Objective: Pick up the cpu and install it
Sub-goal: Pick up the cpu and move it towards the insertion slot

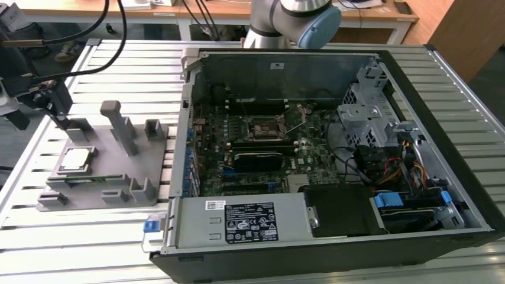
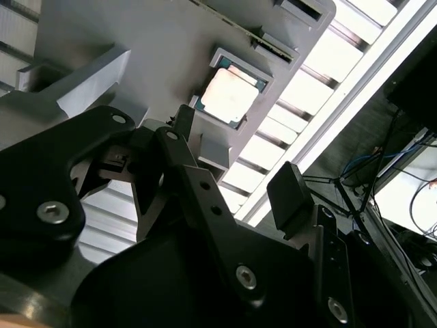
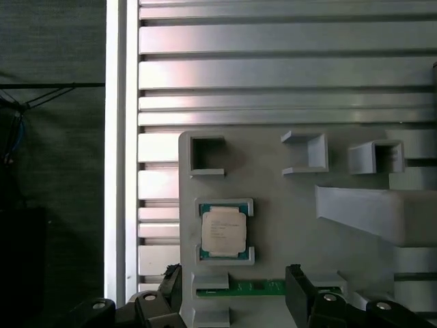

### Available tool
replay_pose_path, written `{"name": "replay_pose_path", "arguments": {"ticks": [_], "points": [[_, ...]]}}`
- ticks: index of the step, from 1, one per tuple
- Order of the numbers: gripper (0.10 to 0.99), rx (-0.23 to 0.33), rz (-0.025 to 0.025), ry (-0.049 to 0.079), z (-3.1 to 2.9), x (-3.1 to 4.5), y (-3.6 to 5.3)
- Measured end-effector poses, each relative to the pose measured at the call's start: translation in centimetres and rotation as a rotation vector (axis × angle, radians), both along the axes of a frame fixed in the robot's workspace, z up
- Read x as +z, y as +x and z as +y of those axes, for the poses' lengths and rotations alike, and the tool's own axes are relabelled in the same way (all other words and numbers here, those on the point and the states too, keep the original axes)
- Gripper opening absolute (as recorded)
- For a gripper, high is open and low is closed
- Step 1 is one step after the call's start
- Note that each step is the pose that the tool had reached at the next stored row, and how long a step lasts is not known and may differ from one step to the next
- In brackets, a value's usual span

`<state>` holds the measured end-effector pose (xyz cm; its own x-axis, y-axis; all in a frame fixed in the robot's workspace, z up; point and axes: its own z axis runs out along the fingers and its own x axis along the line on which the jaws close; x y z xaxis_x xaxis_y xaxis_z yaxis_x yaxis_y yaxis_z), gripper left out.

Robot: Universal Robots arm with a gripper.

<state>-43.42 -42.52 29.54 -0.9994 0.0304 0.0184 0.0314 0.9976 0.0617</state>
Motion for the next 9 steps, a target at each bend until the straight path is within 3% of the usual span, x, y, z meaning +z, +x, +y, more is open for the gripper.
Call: {"name": "replay_pose_path", "arguments": {"ticks": [9], "points": [[0.706, 0.015, 0.0, 0.0, -0.16, -1.22, 0.01]]}}
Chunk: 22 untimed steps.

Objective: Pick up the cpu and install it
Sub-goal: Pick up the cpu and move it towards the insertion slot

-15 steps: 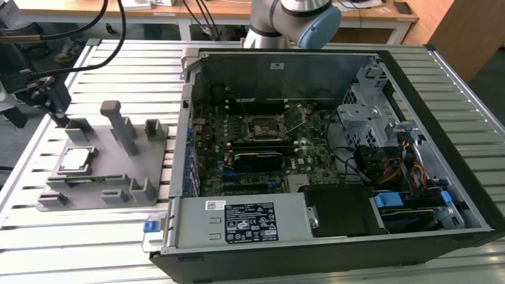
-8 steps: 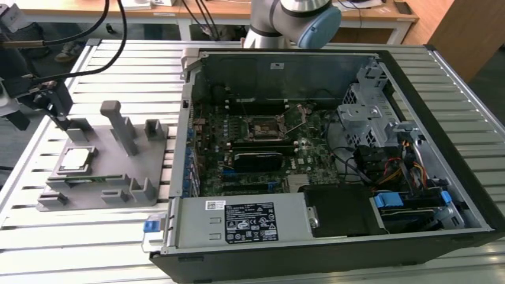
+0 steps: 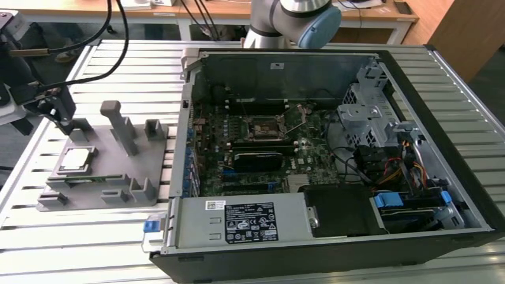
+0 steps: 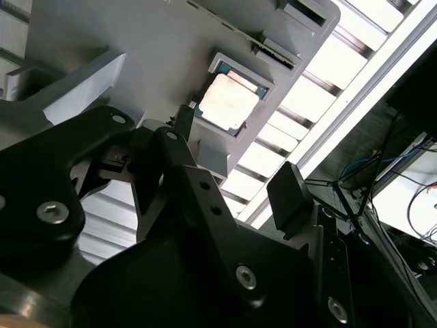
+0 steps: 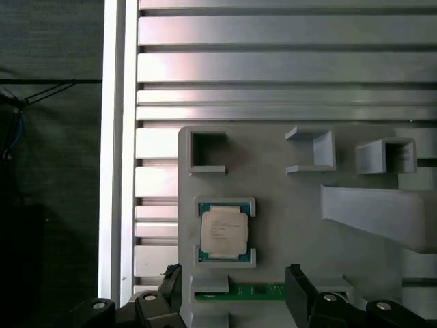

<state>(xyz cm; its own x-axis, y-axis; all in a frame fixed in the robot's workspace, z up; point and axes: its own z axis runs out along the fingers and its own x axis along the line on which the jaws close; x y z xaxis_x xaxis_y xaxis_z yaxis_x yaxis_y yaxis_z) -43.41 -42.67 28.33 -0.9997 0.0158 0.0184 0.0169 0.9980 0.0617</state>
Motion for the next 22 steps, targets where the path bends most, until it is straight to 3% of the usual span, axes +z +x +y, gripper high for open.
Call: {"name": "replay_pose_path", "arguments": {"ticks": [22], "points": [[0.706, 0.013, 0.0001, 0.0, -0.02, -1.58, 0.0]]}}
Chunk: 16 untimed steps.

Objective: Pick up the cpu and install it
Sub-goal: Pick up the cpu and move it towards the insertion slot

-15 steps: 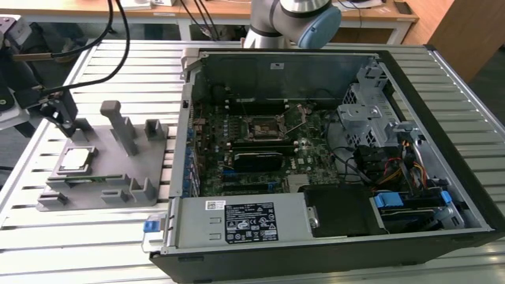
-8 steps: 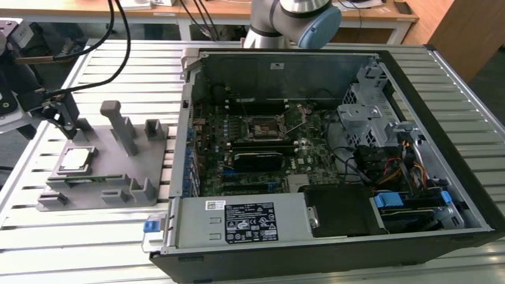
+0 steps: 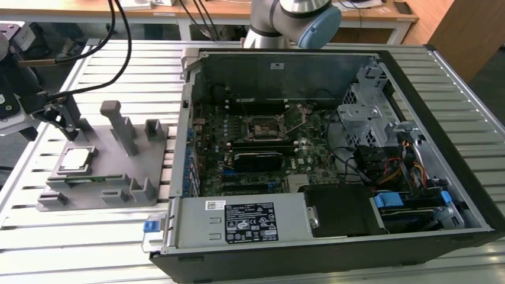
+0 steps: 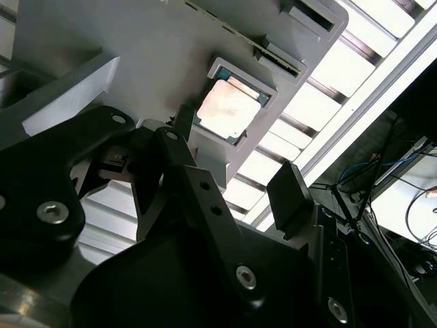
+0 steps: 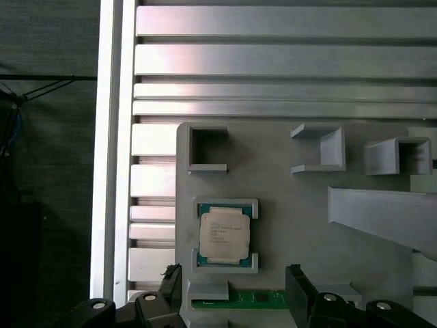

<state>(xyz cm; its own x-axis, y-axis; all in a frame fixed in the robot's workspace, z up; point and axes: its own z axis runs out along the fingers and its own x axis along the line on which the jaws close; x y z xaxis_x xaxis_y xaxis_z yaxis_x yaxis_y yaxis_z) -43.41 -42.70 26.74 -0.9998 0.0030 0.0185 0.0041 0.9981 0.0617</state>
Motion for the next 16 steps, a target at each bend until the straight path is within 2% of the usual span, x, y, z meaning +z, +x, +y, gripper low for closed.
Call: {"name": "replay_pose_path", "arguments": {"ticks": [16], "points": [[0.706, 0.004, 0.0, 0.0, 0.0, -1.28, 0.0]]}}
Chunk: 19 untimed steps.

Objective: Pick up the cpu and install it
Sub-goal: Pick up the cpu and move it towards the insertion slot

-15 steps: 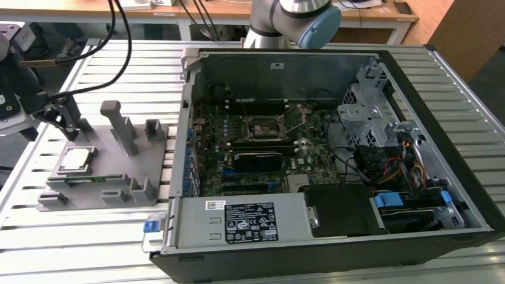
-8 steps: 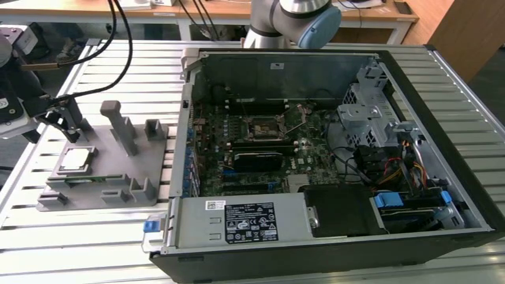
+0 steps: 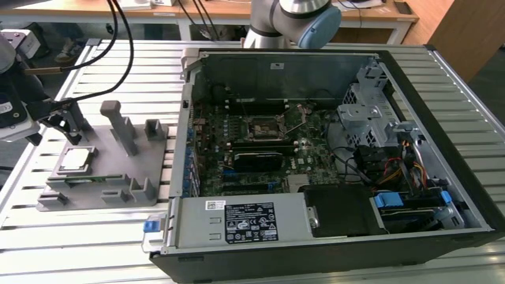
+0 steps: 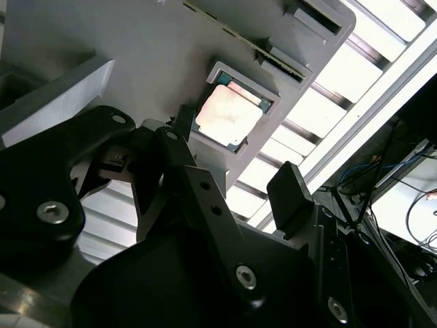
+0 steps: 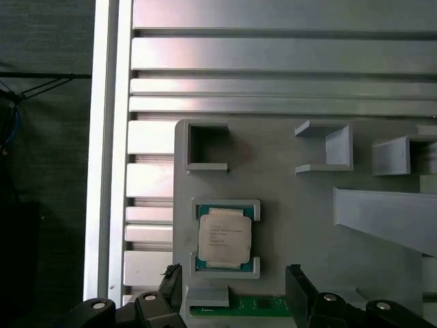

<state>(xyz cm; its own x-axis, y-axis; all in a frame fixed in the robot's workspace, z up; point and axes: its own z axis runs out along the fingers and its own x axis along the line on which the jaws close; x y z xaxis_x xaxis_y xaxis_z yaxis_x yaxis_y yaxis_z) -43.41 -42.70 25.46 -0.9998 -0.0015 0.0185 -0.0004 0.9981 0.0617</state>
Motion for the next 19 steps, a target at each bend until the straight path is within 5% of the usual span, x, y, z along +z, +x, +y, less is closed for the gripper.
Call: {"name": "replay_pose_path", "arguments": {"ticks": [19], "points": [[0.706, 0.002, 0.0001, 0.0, 0.14, -1.08, -0.02]]}}
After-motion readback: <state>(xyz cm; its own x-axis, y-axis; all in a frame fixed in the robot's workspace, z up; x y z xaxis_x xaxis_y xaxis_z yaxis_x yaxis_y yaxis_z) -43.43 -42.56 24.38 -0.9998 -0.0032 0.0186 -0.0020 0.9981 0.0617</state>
